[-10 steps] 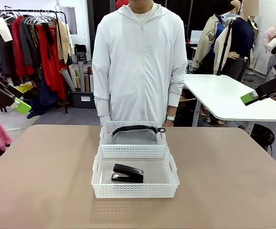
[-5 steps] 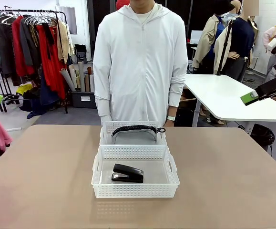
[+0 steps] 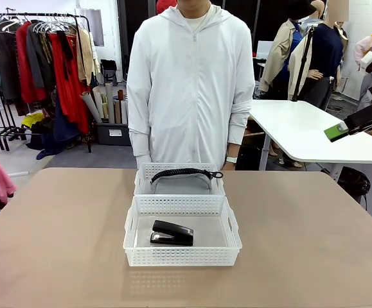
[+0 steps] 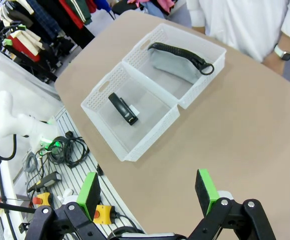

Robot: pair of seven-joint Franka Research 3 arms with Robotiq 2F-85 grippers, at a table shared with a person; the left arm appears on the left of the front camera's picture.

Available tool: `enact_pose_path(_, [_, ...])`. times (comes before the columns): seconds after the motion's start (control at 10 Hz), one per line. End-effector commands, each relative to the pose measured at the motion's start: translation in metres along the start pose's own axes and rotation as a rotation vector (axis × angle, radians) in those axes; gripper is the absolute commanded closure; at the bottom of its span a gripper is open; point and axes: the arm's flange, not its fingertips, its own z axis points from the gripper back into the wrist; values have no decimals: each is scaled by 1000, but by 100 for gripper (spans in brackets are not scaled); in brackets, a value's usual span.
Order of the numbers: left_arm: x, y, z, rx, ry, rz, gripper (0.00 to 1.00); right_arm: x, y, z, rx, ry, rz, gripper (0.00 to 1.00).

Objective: Distribute items into two baskets.
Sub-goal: Place the picked Stapler into the Organizing basket as instructed by the person.

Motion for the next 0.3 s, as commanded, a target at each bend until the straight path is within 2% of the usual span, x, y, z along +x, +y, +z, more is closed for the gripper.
enact_pose_path(0.0, [-1, 0, 1, 5, 5, -12, 0, 0, 0, 0, -4, -2, 1, 0])
enact_pose_path(0.2, [-1, 0, 1, 5, 5, -12, 0, 0, 0, 0, -4, -2, 1, 0])
